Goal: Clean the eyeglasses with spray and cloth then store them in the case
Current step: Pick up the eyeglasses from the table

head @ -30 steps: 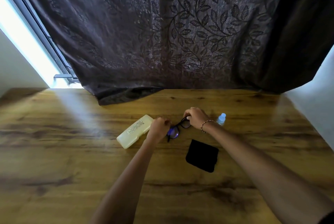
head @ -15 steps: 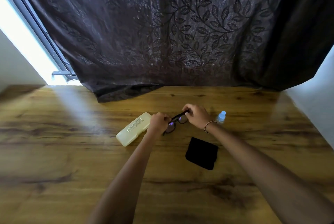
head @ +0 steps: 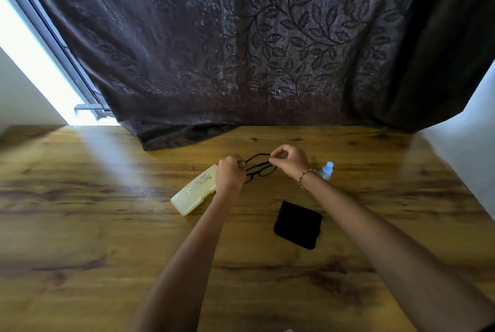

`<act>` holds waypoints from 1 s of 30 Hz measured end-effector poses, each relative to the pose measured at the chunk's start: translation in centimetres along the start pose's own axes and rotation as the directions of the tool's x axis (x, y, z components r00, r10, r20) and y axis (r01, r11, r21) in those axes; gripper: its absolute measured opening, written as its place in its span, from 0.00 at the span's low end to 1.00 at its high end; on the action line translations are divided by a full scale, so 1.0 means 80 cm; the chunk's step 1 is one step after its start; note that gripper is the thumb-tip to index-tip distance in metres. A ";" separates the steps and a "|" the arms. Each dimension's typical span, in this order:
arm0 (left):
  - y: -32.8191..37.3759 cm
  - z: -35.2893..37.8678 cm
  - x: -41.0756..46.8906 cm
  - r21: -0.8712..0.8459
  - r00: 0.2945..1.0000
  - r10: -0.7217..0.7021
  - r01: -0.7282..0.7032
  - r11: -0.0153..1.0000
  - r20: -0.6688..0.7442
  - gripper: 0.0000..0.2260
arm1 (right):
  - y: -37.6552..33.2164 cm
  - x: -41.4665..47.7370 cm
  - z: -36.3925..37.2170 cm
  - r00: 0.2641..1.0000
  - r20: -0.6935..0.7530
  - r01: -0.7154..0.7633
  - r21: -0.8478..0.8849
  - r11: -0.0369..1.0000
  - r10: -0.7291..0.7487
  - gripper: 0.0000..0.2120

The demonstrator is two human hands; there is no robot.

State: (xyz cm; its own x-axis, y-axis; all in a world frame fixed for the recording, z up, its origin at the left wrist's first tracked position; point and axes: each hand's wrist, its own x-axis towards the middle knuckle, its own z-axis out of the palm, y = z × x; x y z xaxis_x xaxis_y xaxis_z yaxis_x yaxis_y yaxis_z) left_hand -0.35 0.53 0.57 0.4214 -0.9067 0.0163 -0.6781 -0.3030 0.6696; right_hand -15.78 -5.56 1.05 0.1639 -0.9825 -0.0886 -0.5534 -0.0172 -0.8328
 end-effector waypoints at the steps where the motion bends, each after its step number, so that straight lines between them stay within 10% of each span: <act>1: -0.001 -0.001 0.001 -0.004 1.000 -0.008 0.008 1.000 -0.030 0.10 | -0.001 0.001 -0.001 1.000 0.015 -0.014 0.002 1.000 0.014 0.05; 13: -0.024 -0.028 0.038 -0.564 0.919 -0.393 0.313 0.764 -0.021 0.04 | 0.001 -0.005 -0.003 0.962 0.271 -0.015 -0.075 0.997 0.035 0.07; 30: -0.037 -0.054 0.028 -0.423 0.995 -0.087 0.098 0.901 0.044 0.10 | -0.031 0.012 -0.009 0.978 -0.087 -0.198 -0.114 0.974 0.189 0.12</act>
State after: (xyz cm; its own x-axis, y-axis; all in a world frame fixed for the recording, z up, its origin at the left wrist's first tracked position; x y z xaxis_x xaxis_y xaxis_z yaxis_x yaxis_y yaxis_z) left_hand 5.17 0.66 1.82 0.4521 -0.8888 -0.0746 -0.3149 -0.2373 0.9190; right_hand -14.84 -6.56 3.39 -0.0151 -0.9803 -0.1968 -0.6640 0.1569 -0.7311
